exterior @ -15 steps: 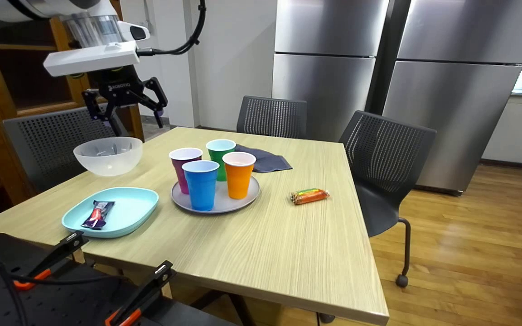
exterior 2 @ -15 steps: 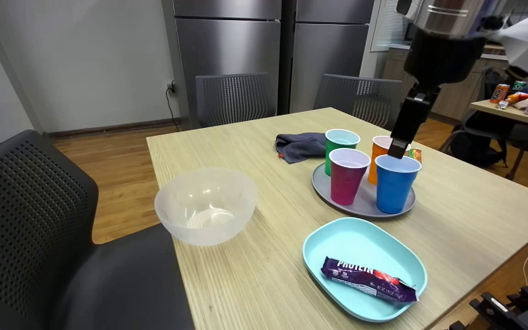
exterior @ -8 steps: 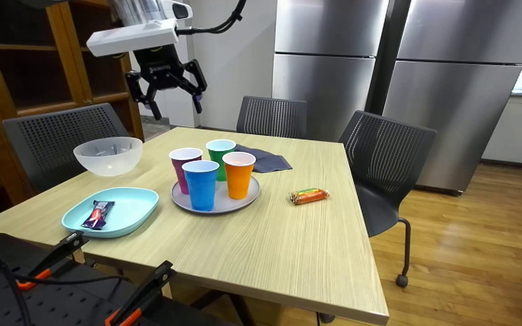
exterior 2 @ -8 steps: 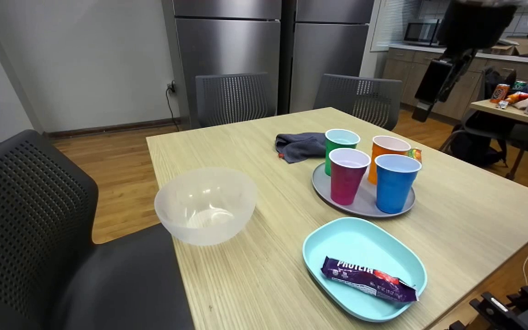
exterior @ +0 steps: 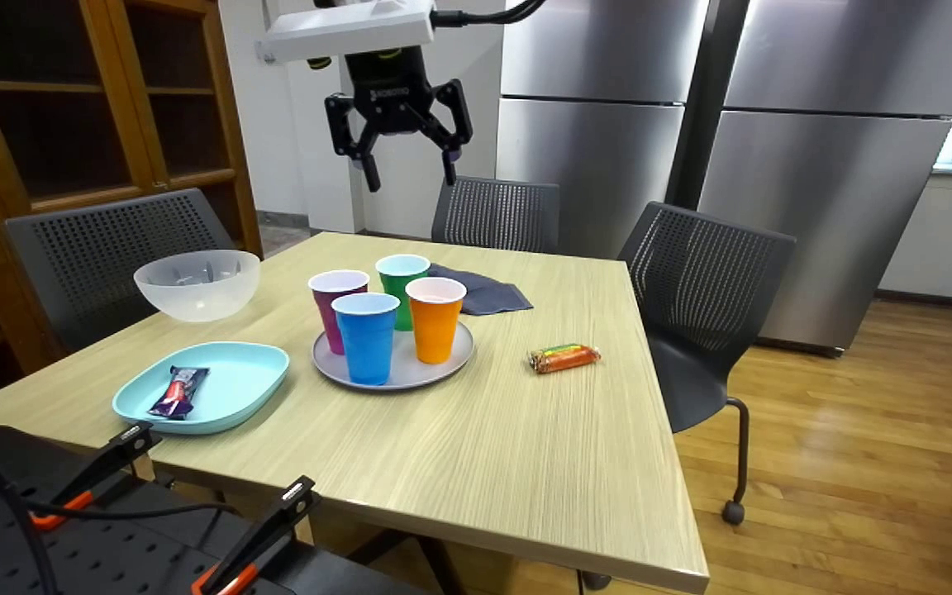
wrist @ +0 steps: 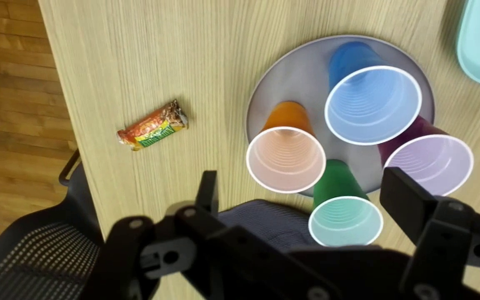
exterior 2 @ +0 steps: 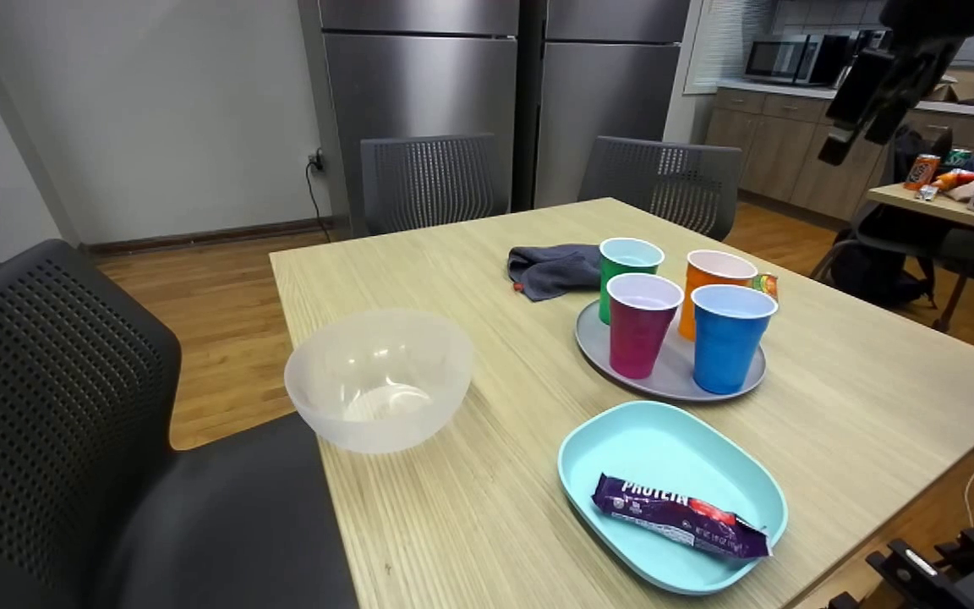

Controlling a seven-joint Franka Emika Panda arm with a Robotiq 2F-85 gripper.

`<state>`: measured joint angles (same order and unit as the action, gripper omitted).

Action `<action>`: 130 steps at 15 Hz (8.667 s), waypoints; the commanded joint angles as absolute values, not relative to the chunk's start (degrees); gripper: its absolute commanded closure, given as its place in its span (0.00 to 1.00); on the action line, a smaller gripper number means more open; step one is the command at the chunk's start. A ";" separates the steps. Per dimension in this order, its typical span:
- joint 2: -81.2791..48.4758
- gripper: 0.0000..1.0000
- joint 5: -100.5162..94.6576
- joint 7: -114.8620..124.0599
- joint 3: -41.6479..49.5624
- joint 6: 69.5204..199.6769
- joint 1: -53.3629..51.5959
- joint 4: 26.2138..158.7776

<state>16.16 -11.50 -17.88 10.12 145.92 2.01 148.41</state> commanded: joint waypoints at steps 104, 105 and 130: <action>-0.72 0.83 -2.97 -39.95 2.15 145.93 7.69 139.42; 0.16 0.83 -2.97 -40.09 2.02 145.75 6.91 140.66; 1.62 0.83 9.24 -46.55 -3.62 149.81 -8.66 155.15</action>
<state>2.80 6.62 -43.41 -2.47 147.12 -8.31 154.43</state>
